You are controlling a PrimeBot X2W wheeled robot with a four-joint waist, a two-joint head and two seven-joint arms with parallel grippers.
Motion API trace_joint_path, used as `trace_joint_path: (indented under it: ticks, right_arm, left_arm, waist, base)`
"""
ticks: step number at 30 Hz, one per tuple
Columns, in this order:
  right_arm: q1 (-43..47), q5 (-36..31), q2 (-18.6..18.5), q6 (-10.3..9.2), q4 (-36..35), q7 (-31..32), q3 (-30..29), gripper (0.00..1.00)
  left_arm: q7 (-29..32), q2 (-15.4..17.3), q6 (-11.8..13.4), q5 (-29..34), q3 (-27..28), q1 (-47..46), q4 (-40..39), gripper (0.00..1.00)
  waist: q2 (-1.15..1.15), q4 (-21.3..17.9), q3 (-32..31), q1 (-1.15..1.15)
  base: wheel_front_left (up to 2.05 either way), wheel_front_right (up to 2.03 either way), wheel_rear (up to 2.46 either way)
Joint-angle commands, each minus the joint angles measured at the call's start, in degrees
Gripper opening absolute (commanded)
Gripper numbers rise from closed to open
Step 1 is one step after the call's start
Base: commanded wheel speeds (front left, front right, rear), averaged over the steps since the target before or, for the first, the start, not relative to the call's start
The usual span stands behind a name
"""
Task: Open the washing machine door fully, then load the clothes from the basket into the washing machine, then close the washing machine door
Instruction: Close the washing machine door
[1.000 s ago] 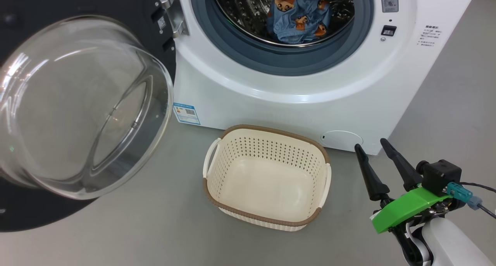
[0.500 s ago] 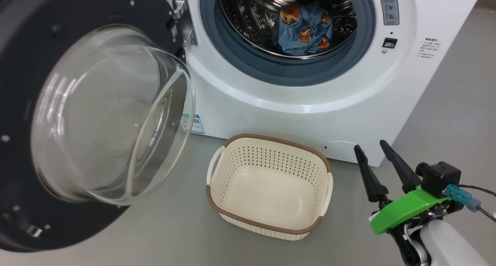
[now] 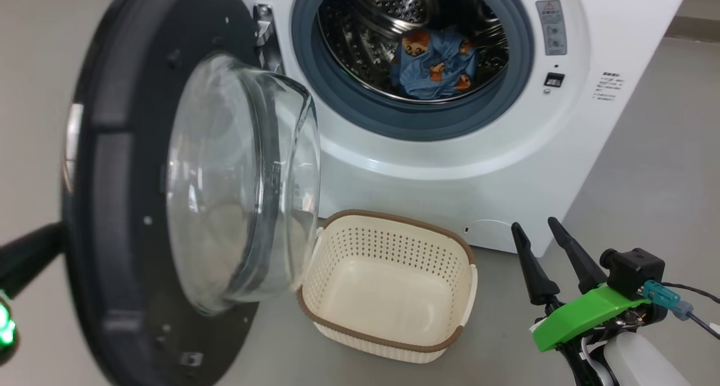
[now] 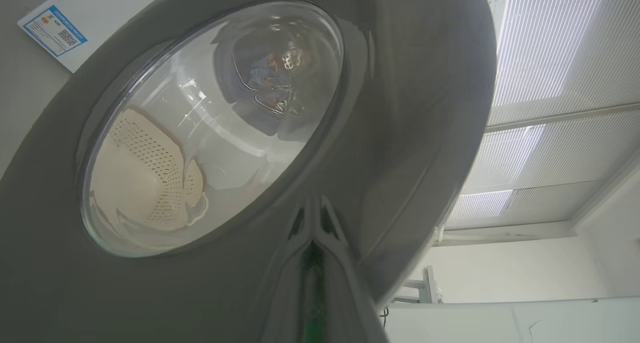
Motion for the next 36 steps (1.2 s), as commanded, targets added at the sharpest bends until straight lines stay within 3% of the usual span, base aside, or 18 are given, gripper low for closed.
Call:
trace_joint_path:
  ticks: [1, 12, 24, 36]
  right_arm:
    - [0.60, 0.03, 0.00, 0.31, -1.37, -0.47, 1.24, 1.00]
    - [1.41, -0.11, 0.98, 0.31, -1.78, -0.47, 0.39, 1.00]
    - [1.12, -0.47, 1.11, 0.31, -2.19, -0.47, -0.81, 1.00]
    - [0.23, -0.60, 1.25, 0.31, -2.46, -0.47, -0.96, 1.00]
  left_arm:
    - [1.11, 1.50, 0.65, -0.46, 0.78, -0.49, -3.88, 0.00]
    - [-1.69, -4.28, 4.22, 2.69, -5.02, 2.41, -15.60, 0.00]
    - [-9.22, -9.96, 4.34, 5.49, -5.59, -0.39, -17.05, 0.00]
    - [-15.67, -13.23, 4.70, 8.61, -5.20, -2.64, -15.79, 0.00]
  waist:
    - [0.00, -0.95, -0.72, 0.00]
    - [0.00, -8.44, -1.72, 0.00]
    - [0.00, -19.12, 0.26, 0.00]
    - [0.00, -27.01, 1.68, 0.00]
  base:
    - [0.00, 0.00, 0.00]
    - [0.00, 0.00, 0.00]
    - [0.00, 0.00, 0.00]
    - [0.00, 0.00, 0.00]
